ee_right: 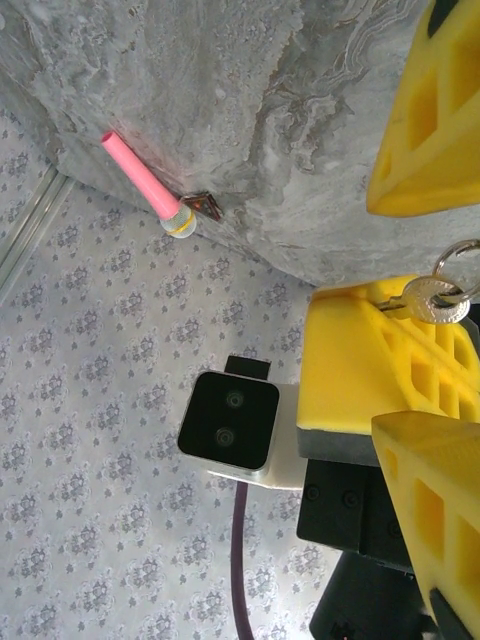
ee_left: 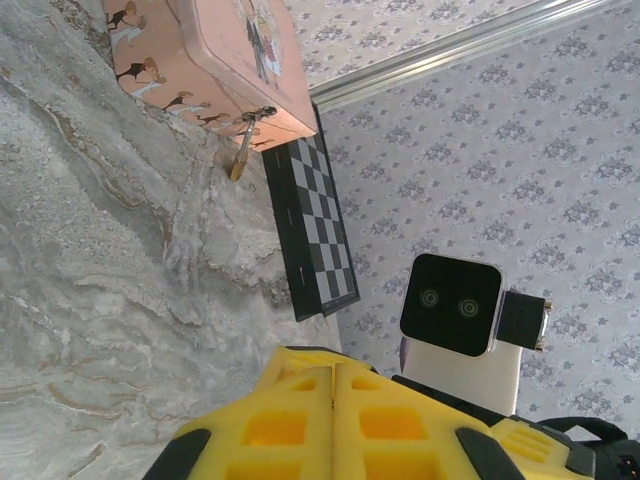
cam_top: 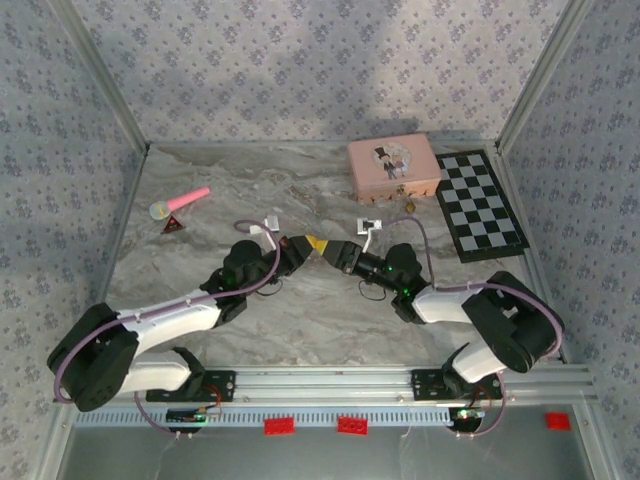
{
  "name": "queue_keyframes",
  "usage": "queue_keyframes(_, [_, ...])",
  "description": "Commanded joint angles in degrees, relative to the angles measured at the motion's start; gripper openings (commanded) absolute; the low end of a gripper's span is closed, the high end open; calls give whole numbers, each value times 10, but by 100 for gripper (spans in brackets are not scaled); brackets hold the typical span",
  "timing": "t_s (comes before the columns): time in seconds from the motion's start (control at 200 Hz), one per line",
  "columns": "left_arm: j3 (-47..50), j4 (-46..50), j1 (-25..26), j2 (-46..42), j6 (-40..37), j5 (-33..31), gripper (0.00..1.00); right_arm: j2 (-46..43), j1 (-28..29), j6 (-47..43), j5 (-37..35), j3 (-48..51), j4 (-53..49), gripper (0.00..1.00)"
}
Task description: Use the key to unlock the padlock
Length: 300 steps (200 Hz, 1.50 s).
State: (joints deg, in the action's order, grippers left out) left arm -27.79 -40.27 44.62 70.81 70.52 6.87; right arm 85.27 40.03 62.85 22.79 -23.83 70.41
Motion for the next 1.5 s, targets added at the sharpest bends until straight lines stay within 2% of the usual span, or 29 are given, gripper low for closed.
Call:
queue_keyframes(0.0, [-17, -42, 7, 6, 8, 18, 0, 18, 4, 18, 9, -14, 31, 52])
queue_keyframes(0.295, [-9, -49, 7, 11, 8, 6, 0, 50, 6, 40, 19, -17, 57, 41])
queue_keyframes(0.47, [-4, -42, 5, -10, 1, -11, 0, 59, 7, 51, 11, -7, 68, 41])
queue_keyframes(1.064, [-2, -43, -8, -22, 1, -3, 0, 67, 4, 76, 8, -9, 91, 34])
queue_keyframes(1.494, [0, -46, -9, -8, 5, -1, 0, 68, 0, 81, 13, -15, 94, 24])
